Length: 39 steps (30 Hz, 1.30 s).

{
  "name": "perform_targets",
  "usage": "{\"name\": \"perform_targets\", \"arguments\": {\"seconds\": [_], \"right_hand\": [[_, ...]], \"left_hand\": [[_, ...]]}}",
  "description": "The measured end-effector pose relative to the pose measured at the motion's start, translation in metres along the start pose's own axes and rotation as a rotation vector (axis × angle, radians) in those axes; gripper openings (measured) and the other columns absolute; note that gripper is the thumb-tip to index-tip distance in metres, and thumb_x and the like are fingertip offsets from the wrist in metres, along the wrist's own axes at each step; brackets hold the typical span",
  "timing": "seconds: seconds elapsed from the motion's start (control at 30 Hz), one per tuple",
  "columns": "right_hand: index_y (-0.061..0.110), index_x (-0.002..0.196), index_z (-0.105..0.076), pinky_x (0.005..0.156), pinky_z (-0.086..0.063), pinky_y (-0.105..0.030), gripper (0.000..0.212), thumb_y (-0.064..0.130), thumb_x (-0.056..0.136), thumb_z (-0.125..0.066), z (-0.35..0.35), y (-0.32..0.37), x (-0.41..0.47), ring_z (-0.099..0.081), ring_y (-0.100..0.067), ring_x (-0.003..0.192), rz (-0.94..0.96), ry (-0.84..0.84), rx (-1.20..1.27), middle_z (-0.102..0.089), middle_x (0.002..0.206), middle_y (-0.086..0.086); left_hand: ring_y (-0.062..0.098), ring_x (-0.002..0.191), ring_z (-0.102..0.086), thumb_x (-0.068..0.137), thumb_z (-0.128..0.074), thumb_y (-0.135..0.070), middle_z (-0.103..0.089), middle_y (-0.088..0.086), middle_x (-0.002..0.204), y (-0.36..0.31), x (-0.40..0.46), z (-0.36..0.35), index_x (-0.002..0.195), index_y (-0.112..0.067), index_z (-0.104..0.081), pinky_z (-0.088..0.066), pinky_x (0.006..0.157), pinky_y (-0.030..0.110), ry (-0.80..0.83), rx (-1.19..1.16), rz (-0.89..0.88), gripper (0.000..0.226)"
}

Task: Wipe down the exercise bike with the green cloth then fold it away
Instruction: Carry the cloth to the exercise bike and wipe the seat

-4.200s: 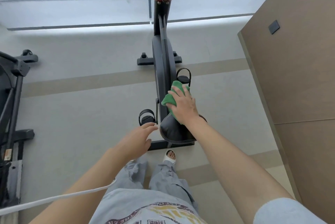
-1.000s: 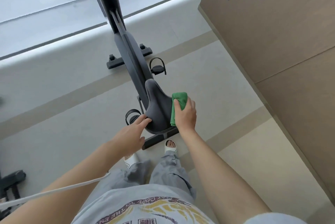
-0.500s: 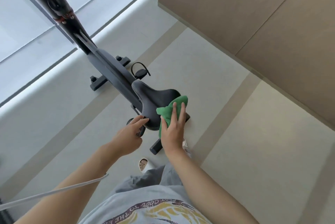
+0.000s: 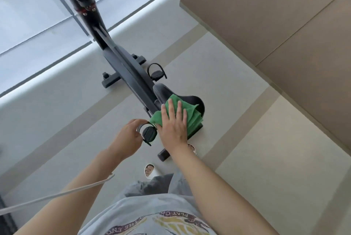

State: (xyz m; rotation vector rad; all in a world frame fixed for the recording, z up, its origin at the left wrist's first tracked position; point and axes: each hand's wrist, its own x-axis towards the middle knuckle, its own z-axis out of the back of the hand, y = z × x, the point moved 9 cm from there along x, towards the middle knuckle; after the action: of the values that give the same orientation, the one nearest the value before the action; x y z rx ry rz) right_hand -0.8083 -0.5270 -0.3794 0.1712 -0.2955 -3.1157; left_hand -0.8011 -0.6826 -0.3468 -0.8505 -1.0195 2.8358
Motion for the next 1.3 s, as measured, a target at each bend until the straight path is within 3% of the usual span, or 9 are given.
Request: {"name": "perform_targets", "arguments": {"seconds": [0.17, 0.3, 0.47, 0.6, 0.7, 0.83, 0.97, 1.07, 1.3], "right_hand": [[0.016, 0.167, -0.007, 0.126, -0.013, -0.064, 0.095, 0.053, 0.097, -0.060, 0.001, 0.009, 0.063, -0.011, -0.049, 0.157, -0.062, 0.145, -0.069, -0.007, 0.174, -0.018], [0.015, 0.154, -0.031, 0.101, -0.047, -0.055, 0.084, 0.051, 0.090, -0.070, 0.011, 0.014, 0.123, -0.052, -0.040, 0.127, -0.050, 0.160, -0.078, -0.045, 0.146, -0.018], [0.013, 0.131, -0.051, 0.090, -0.052, -0.049, 0.059, 0.046, 0.086, -0.074, 0.012, 0.026, 0.139, -0.060, -0.037, 0.112, 0.016, 0.216, -0.100, -0.055, 0.127, -0.014], [0.020, 0.123, -0.062, 0.091, -0.053, -0.038, 0.050, 0.040, 0.078, -0.074, 0.007, 0.040, 0.173, -0.064, -0.033, 0.114, 0.144, 0.511, -0.174, -0.066, 0.123, -0.006], [0.024, 0.122, -0.060, 0.090, -0.050, -0.036, 0.049, 0.041, 0.078, -0.072, 0.004, 0.051, 0.183, -0.063, -0.030, 0.117, 0.239, 0.616, -0.197, -0.066, 0.126, -0.002], [0.026, 0.136, -0.056, 0.094, -0.048, -0.043, 0.057, 0.038, 0.082, -0.070, 0.010, 0.039, 0.156, -0.055, -0.035, 0.123, 0.319, 0.415, -0.071, -0.055, 0.137, -0.003], [0.033, 0.151, -0.049, 0.115, -0.036, -0.056, 0.073, 0.042, 0.083, -0.072, 0.022, 0.013, 0.104, -0.023, -0.035, 0.156, 0.467, 0.293, -0.045, -0.027, 0.170, 0.007], [0.033, 0.153, -0.048, 0.123, -0.026, -0.059, 0.074, 0.046, 0.084, -0.070, 0.032, -0.013, 0.063, -0.016, -0.027, 0.160, 0.551, 0.292, 0.017, -0.026, 0.171, 0.013], [0.027, 0.160, -0.037, 0.128, -0.013, -0.055, 0.083, 0.049, 0.087, -0.069, 0.024, -0.042, -0.021, -0.004, -0.025, 0.163, 0.770, 0.320, -0.069, -0.017, 0.174, 0.009]], "left_hand": [[0.023, 0.109, -0.065, 0.091, -0.045, 0.005, -0.053, -0.002, 0.145, 0.007, -0.013, 0.006, 0.140, -0.024, -0.057, -0.045, 0.096, 0.031, -0.023, -0.108, 0.036, 0.057], [0.021, 0.116, -0.061, 0.095, -0.045, 0.001, -0.049, -0.008, 0.149, 0.016, -0.028, 0.003, 0.143, -0.026, -0.054, -0.042, 0.098, 0.027, -0.026, -0.147, 0.075, 0.056], [0.014, 0.107, -0.062, 0.095, -0.046, -0.004, -0.051, -0.010, 0.146, 0.034, -0.042, -0.006, 0.142, -0.030, -0.055, -0.048, 0.093, 0.032, -0.062, -0.218, 0.151, 0.054], [0.009, 0.105, -0.063, 0.095, -0.046, -0.005, -0.051, -0.015, 0.145, 0.024, -0.053, -0.021, 0.140, -0.030, -0.056, -0.042, 0.084, 0.024, -0.067, -0.209, 0.178, 0.053], [0.009, 0.106, -0.062, 0.096, -0.045, -0.004, -0.052, -0.017, 0.145, 0.012, -0.060, -0.036, 0.139, -0.030, -0.057, -0.041, 0.084, 0.023, -0.071, -0.207, 0.181, 0.052], [0.006, 0.104, -0.063, 0.096, -0.044, -0.006, -0.053, -0.018, 0.144, -0.003, -0.066, -0.056, 0.138, -0.032, -0.058, -0.049, 0.091, 0.028, -0.075, -0.263, 0.191, 0.051], [0.007, 0.103, -0.063, 0.097, -0.045, -0.007, -0.055, -0.017, 0.140, -0.014, -0.063, -0.054, 0.138, -0.032, -0.059, -0.049, 0.091, 0.029, -0.102, -0.251, 0.192, 0.050], [0.008, 0.095, -0.062, 0.097, -0.046, -0.007, -0.057, -0.014, 0.136, -0.014, -0.056, -0.043, 0.138, -0.030, -0.059, -0.050, 0.090, 0.031, -0.138, -0.233, 0.208, 0.049], [0.014, 0.113, -0.063, 0.095, -0.048, -0.006, -0.064, -0.008, 0.133, -0.024, -0.048, -0.020, 0.137, -0.027, -0.062, -0.050, 0.101, 0.034, -0.237, -0.240, 0.184, 0.048]]}}
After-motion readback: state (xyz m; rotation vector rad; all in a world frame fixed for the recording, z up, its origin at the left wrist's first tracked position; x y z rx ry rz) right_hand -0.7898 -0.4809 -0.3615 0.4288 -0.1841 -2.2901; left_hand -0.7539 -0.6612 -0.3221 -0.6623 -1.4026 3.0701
